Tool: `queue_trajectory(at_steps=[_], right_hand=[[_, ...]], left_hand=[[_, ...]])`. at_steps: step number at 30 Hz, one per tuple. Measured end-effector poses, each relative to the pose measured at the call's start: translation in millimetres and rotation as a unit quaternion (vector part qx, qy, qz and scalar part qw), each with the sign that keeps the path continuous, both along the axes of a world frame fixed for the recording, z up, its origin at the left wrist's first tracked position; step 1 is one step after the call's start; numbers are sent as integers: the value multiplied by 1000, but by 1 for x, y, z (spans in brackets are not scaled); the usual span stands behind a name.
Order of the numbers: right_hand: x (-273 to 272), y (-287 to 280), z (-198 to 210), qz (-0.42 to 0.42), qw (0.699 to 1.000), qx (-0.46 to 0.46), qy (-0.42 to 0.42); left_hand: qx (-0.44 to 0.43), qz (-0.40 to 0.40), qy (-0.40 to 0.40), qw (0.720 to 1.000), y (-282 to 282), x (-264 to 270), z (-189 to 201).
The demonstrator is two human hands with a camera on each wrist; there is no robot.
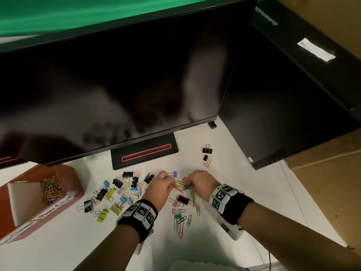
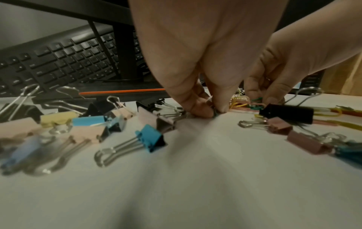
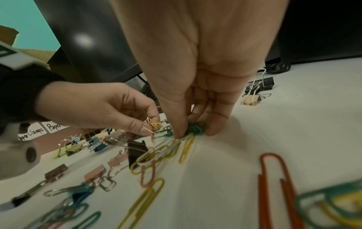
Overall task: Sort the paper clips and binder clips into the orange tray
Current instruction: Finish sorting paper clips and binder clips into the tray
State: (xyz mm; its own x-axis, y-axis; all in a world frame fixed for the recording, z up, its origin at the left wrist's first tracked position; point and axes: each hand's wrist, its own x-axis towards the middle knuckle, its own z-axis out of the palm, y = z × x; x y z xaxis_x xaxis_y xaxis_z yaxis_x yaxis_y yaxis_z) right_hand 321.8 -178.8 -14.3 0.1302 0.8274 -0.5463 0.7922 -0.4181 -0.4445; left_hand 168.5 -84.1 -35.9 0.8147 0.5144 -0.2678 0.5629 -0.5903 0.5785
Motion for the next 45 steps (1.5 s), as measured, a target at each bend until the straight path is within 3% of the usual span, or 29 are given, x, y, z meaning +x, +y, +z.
queue_trajectory(at_steps=[10,15,20,27,30,34,38,42,45], right_hand=[[7,-12,5,-24,999,31,26],[9,-15,14,-28,998,57,29],[-7,6,43,-23,988,150,12],[-119,112,95,42,960,271,57],[-182,162,106,46,949,299,93],[-249,219,101,22,963,252,91],[-276,238,83,18,982,167,86],[-257,213,80,21,967,226,119],[-213,171,78,11,962,248,114]], left_hand=[[-7,12,39,999,7,-10,8],[-8,47,2,999,12,-32,31],[-3,112,-52,992,40,-88,74],[34,246,-78,966,108,-200,126],[83,300,-26,950,133,-239,138],[26,366,-33,930,158,-259,135],[-31,342,11,939,162,-257,122],[4,269,-11,963,155,-248,120],[2,205,-60,977,138,-228,117]])
